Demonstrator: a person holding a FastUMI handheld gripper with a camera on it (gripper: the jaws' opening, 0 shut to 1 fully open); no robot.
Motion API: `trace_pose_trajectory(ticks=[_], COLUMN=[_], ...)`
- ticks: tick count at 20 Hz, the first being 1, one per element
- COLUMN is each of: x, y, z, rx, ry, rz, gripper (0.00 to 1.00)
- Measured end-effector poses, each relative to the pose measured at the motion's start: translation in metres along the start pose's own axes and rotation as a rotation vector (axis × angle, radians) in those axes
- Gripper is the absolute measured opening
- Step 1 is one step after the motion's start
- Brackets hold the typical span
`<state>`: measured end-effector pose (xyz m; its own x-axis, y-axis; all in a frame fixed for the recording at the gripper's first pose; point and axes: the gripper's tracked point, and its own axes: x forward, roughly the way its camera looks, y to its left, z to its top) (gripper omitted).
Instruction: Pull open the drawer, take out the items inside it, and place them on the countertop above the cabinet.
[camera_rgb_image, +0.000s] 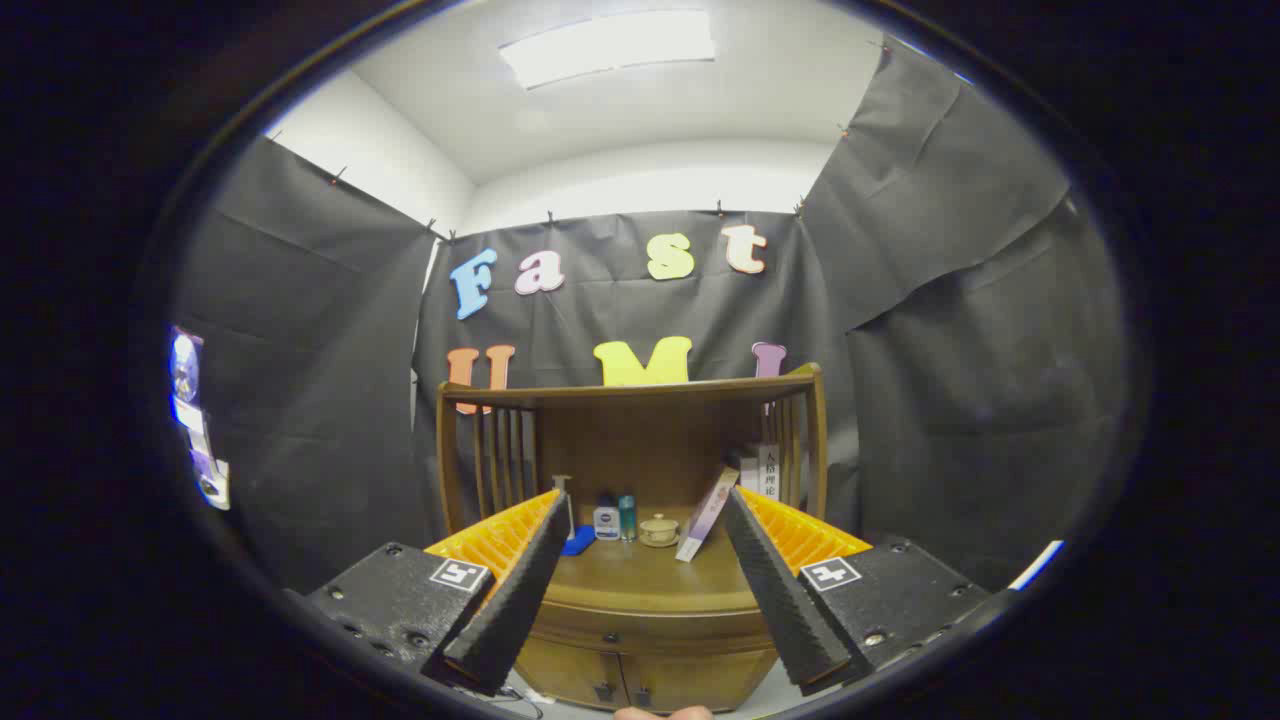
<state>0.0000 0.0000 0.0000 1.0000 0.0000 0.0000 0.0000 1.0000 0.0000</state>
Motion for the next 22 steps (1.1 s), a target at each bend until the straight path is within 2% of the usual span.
trace_pose_trajectory(ticks=[15, 22], x=[0.009, 0.028], y=[-0.003, -0.002], z=[-0.011, -0.048], rx=[0.011, 0.040], ry=[0.018, 0.052], rz=[-0.003, -0.003], gripper=[0.98, 0.98])
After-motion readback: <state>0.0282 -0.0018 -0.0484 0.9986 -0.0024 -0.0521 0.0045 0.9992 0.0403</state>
